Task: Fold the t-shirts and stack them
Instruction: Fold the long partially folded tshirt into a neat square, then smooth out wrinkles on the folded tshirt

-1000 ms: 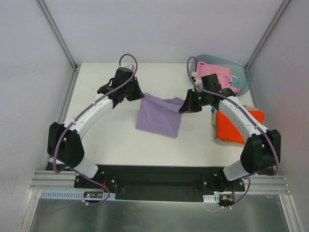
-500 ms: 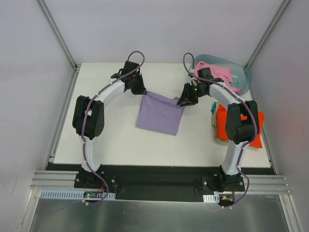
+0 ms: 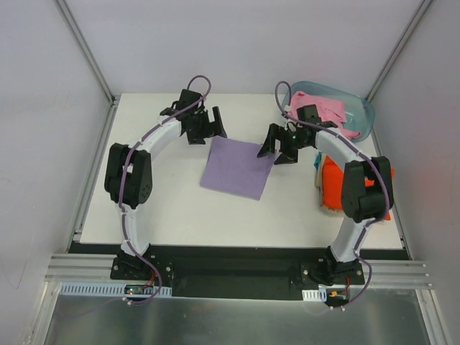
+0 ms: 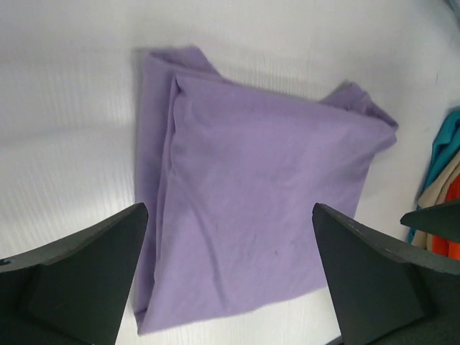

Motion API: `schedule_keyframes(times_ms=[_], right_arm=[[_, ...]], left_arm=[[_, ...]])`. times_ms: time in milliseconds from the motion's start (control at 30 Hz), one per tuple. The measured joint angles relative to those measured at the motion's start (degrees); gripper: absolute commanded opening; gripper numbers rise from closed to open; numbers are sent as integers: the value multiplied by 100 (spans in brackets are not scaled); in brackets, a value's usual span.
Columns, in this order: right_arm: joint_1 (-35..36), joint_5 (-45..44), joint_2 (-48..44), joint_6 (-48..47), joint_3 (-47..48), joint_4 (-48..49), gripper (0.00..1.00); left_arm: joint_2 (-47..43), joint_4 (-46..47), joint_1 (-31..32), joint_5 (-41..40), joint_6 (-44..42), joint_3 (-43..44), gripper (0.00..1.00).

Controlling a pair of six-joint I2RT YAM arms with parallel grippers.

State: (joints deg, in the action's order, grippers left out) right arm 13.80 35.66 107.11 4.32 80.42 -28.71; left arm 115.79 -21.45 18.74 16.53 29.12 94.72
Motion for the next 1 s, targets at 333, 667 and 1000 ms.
schedule_keyframes(times_ms=[333,667,1000], right_arm=[[1060,-28,-417,494,-127,787,96],[1110,87,719,1285,-433,2109,96],[1145,374,-59,1292,-2052,3099,96]], left_arm=[[-1329,50,310,31,289,-1139,99],[358,411,306,710,846,-621,99],[-520,1165,483,890,1231,-2288,99]])
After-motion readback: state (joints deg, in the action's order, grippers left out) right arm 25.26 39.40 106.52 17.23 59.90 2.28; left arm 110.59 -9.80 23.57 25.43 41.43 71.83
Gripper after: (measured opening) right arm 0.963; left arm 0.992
